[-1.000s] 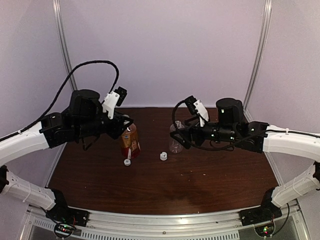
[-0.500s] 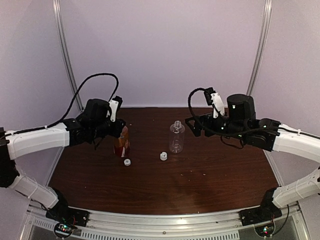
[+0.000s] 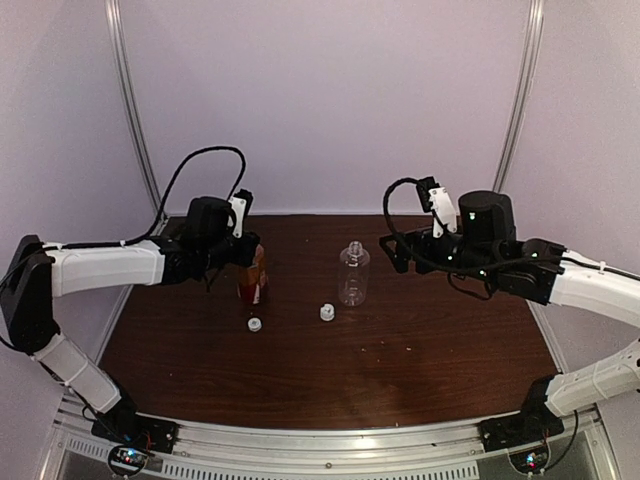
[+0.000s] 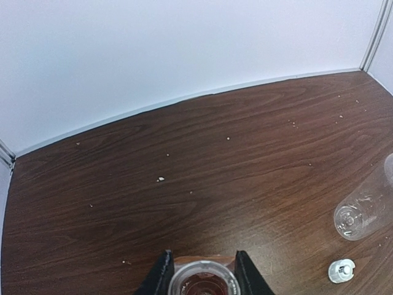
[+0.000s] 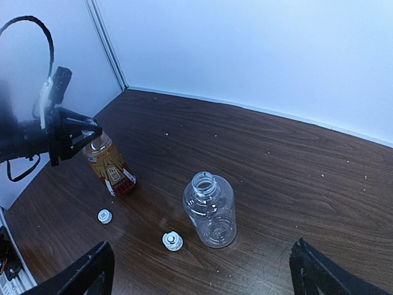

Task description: Unscrew the bottle caps

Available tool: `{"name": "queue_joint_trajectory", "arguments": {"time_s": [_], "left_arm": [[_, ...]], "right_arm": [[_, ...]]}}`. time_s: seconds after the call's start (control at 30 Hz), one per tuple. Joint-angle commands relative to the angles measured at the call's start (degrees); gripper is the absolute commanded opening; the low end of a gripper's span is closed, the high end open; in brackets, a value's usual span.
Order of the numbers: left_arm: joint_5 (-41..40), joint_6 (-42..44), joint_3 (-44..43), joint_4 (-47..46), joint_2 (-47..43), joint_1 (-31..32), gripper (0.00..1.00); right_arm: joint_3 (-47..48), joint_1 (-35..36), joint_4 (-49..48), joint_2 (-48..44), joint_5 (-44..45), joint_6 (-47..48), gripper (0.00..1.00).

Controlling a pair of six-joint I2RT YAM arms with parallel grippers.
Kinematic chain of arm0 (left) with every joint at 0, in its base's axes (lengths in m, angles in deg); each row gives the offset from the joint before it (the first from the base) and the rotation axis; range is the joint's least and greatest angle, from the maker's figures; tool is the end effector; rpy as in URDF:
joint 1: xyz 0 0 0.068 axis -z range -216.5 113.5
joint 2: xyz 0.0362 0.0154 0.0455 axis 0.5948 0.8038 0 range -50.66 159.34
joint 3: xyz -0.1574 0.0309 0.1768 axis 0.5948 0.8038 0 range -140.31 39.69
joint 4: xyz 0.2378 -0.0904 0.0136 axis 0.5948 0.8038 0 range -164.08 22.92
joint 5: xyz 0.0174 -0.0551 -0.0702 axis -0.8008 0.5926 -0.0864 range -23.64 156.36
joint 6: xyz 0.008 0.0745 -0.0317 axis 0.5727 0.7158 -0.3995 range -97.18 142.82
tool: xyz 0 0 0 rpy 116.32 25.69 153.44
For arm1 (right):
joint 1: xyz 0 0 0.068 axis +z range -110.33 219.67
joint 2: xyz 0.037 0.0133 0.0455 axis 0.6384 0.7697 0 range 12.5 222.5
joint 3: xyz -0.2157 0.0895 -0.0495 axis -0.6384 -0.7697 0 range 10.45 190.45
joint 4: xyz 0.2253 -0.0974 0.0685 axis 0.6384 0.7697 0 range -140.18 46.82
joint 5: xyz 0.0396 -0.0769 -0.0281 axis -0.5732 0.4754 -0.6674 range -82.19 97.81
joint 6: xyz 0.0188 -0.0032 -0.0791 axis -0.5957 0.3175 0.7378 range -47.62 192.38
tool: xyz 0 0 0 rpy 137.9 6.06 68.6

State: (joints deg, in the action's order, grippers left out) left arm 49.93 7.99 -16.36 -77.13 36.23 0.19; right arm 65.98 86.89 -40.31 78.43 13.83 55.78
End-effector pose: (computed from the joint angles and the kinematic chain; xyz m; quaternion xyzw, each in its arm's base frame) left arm 0.3069 -0.2038 0.2053 0.0883 0.8460 -0.1121 0.5137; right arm 0.2139 0.2201 0.2883 -0.1873 0.7982 0.2652 0.5074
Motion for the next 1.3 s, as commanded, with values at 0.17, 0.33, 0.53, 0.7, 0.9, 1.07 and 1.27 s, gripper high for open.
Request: {"name": "queue_joint_trajectory", "arguments": {"time_s": [0.17,0.33,0.53,0.7,0.9,1.07,1.27], "left_arm": [[1.12,1.13,-2.31,-5.22,2.70,-0.56,0.00],[1.35,1.30,-2.31,-5.52,3.25,-0.82,0.00],[1.65,1.23,-2.09,-5.68,3.27,-1.39,0.00],[2.39,0.84,-1.96,-6.10,3.56,-1.77,0.01],[2.85,0.59,-2.00,-6.75,4.29,-1.79,0.02],[2.47,1.11,-1.83,-7.70,5.22,-1.94,0.05],[2.34,0.55,0.34,-8.53,5.66,-1.88,0.22]], "right_arm": [[-1.27,-0.26,-0.33,1.55,1.52,0.87,1.00],[-0.65,-0.29,-0.14,2.98,1.05,0.95,1.00],[-0.68,-0.31,-0.37,3.28,1.02,0.91,1.00],[-0.68,-0.28,-0.39,3.54,1.18,1.04,1.00],[-0.85,-0.29,-0.41,4.09,1.14,1.04,1.00],[-0.86,-0.29,-0.49,4.26,1.01,1.00,1.00],[-1.27,-0.29,-0.38,4.25,1.38,1.13,1.00]]}}
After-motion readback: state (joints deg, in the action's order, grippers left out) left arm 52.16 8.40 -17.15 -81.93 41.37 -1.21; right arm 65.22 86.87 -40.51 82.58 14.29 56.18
